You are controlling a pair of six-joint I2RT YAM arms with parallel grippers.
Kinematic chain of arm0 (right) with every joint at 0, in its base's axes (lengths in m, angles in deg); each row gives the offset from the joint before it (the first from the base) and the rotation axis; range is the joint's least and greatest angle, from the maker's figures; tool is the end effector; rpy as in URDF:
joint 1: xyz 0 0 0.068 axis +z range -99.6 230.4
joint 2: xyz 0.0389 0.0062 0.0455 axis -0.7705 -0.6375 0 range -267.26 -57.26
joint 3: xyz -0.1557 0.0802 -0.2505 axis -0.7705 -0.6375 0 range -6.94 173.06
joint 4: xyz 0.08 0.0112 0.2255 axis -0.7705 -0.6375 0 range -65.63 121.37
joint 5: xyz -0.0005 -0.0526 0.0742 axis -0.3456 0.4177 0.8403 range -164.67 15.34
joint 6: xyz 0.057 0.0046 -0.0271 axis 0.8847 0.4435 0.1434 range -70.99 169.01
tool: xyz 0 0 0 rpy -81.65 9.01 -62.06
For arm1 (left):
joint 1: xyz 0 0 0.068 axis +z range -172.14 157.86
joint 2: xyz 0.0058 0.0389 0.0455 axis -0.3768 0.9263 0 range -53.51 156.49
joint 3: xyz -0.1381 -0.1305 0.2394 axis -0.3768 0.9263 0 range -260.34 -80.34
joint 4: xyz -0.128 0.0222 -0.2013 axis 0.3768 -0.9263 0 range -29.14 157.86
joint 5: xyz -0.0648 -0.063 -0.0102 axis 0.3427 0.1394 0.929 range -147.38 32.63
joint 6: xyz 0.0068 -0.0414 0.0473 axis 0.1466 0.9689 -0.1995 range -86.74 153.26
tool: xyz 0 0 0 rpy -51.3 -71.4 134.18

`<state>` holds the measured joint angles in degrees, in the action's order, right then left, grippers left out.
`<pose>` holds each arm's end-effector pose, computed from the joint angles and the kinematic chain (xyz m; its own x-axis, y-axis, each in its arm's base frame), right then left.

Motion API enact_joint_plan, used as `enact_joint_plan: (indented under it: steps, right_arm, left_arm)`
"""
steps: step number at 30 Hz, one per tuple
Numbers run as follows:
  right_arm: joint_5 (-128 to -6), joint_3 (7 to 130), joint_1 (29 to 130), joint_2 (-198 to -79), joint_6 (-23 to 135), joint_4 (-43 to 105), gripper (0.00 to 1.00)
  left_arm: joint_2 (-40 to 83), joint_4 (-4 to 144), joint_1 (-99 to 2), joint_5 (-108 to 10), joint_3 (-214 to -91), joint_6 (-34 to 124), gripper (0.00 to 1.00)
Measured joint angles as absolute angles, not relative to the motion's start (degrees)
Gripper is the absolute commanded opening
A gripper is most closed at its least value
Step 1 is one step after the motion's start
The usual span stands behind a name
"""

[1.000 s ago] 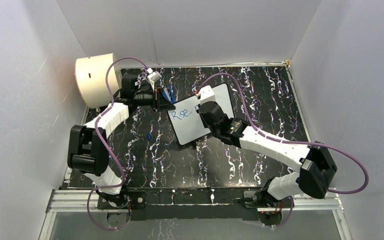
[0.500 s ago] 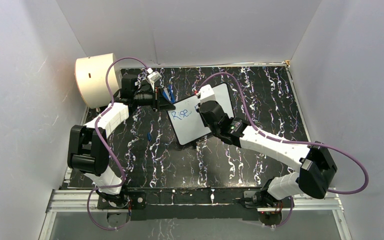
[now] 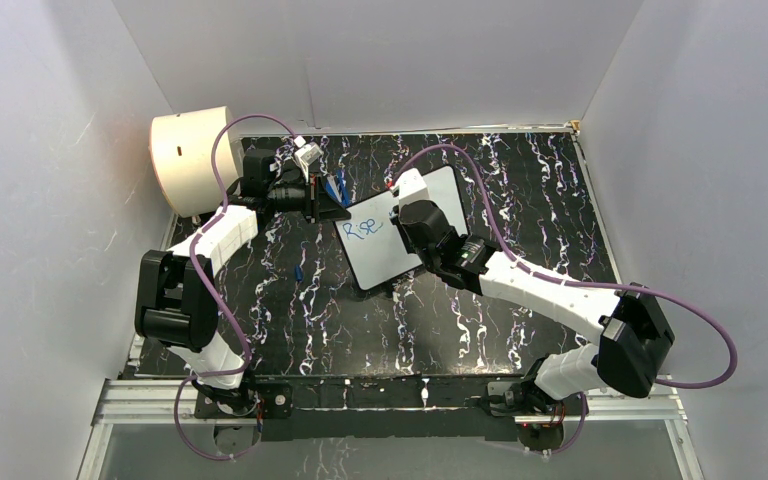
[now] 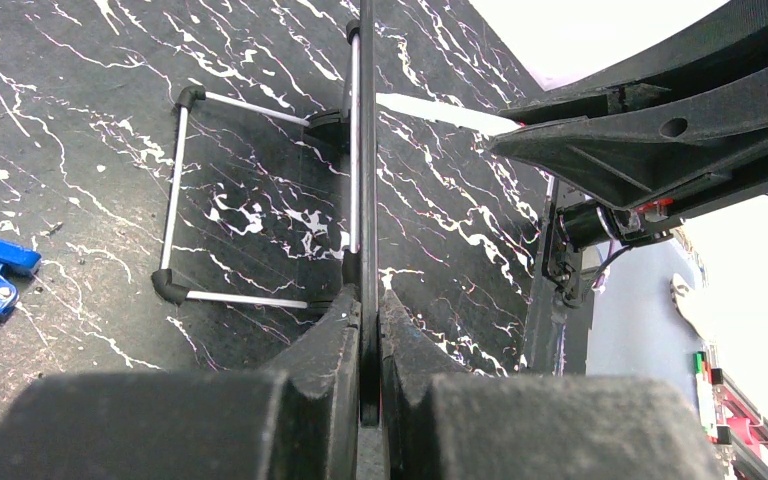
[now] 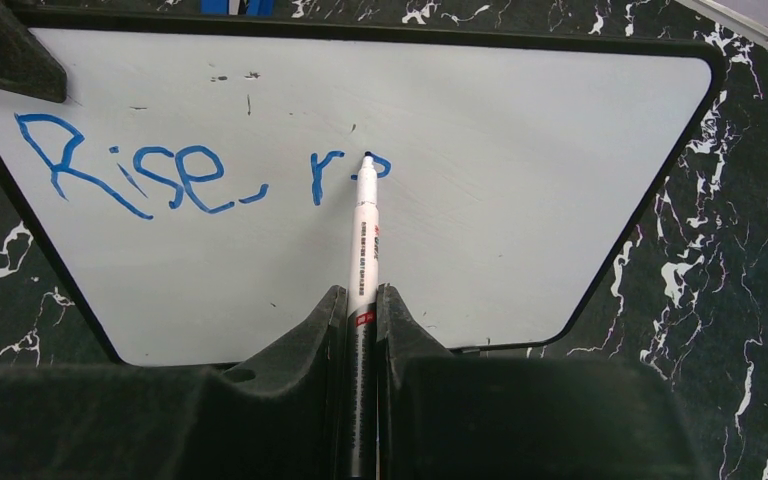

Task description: Write a sentence on the whiteboard

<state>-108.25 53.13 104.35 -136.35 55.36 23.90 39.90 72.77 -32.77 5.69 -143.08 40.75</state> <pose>0.1954 0.2227 0.3394 -0.3032 -0.2599 -0.9168 -0.3508 0.9250 -0.1462 0.3314 -0.1064 0.3076 -0.5374 0.0408 -0.8424 0.8095 0.3051 -0.5016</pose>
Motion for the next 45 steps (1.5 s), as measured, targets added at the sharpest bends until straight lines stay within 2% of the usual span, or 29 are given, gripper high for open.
enact_joint_plan:
  steps: [29, 45]
  right_arm:
    - [-105.3, 51.7, 104.1, -135.6, 57.0, 20.7, 0.00]
    - [-108.8, 49.8, 104.1, -134.8, 57.7, 20.8, 0.00]
  left_arm:
    - [39.9, 72.7, -32.8, 5.7, -143.1, 40.8, 0.00]
    - [39.9, 72.7, -32.8, 5.9, -143.1, 40.8, 0.00]
